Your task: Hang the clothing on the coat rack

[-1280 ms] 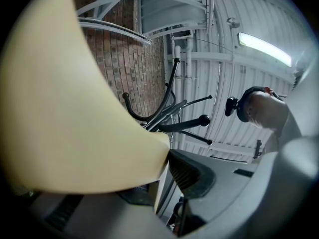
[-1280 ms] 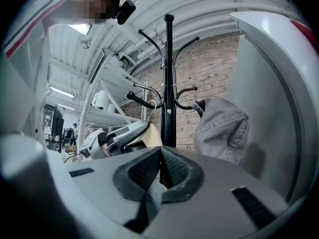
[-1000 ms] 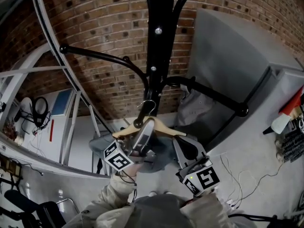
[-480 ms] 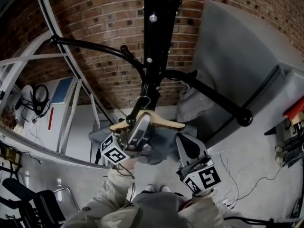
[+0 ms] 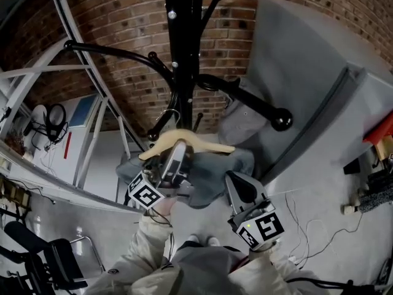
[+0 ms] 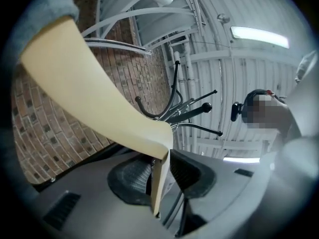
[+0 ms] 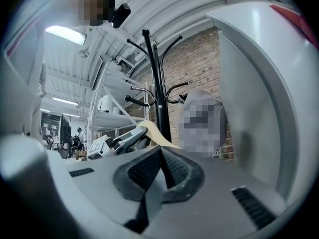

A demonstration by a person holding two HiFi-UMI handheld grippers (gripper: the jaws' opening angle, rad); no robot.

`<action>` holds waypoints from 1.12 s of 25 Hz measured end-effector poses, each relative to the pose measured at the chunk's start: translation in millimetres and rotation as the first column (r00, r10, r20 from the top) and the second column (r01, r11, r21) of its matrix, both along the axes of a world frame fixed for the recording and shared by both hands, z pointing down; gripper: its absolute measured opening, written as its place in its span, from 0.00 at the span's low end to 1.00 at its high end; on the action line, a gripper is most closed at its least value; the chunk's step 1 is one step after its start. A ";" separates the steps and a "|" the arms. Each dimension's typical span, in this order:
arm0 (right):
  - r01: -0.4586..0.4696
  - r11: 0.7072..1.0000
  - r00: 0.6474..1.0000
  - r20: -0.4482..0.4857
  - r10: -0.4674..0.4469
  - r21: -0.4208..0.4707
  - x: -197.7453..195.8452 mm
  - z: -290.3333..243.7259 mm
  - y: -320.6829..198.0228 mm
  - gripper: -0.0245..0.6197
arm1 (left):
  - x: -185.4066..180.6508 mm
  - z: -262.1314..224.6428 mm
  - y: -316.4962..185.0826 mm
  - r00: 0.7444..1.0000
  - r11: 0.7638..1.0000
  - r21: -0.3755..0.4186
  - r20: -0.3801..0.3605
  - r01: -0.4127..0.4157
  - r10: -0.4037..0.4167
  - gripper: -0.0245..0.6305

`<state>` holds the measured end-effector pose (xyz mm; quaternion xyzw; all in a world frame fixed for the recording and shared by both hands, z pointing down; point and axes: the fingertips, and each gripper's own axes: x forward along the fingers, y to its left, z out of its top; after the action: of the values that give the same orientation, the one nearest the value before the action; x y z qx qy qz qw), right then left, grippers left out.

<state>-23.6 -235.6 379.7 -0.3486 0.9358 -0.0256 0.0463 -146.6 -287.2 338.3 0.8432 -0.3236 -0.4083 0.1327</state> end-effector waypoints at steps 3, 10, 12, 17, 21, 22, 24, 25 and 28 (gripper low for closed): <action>0.009 1.000 1.000 0.005 -0.009 -0.005 5.5 2.2 7.4 0.08 | -1.1 6.3 0.9 0.999 0.998 -0.053 -0.007 0.043 -0.043 0.20; 0.015 1.000 1.000 0.016 -0.014 -0.017 10.5 6.9 17.1 0.08 | 6.0 29.5 9.7 0.999 0.990 -0.134 0.010 0.051 -0.050 0.20; 0.012 1.000 1.000 0.018 -0.011 -0.020 9.4 8.5 21.6 0.08 | 6.8 34.0 15.1 0.999 0.988 -0.144 0.023 0.049 -0.046 0.20; -0.009 1.000 1.000 0.010 0.009 -0.022 2.3 9.9 40.2 0.08 | 10.4 33.2 41.8 0.990 0.990 -0.126 0.130 0.063 -0.047 0.19; -0.032 0.999 0.999 0.006 0.033 -0.034 -6.0 12.9 60.0 0.08 | 9.8 35.1 71.2 0.962 0.989 -0.109 0.263 0.100 -0.068 0.15; -0.038 0.999 0.999 0.007 0.038 -0.037 -9.2 13.5 65.4 0.08 | 7.8 35.9 78.9 0.951 0.988 -0.104 0.298 0.113 -0.077 0.13; -0.046 0.998 0.999 0.006 0.046 -0.039 -16.1 14.5 76.0 0.08 | 2.7 37.5 93.4 0.927 0.986 -0.089 0.362 0.141 -0.100 0.10; -0.048 0.998 0.999 0.005 0.049 -0.039 -19.6 14.9 81.5 0.08 | -0.2 38.6 100.1 0.914 0.984 -0.083 0.389 0.157 -0.113 0.09; -0.060 0.997 0.998 -0.001 0.060 -0.044 -28.0 16.5 98.8 0.08 | -6.4 43.4 121.0 0.881 0.980 -0.068 0.453 0.187 -0.137 0.07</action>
<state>-51.6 -136.8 396.1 -0.3776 0.9240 -0.0449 0.0394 -153.0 -166.2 381.7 0.8756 -0.4368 -0.1952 0.0663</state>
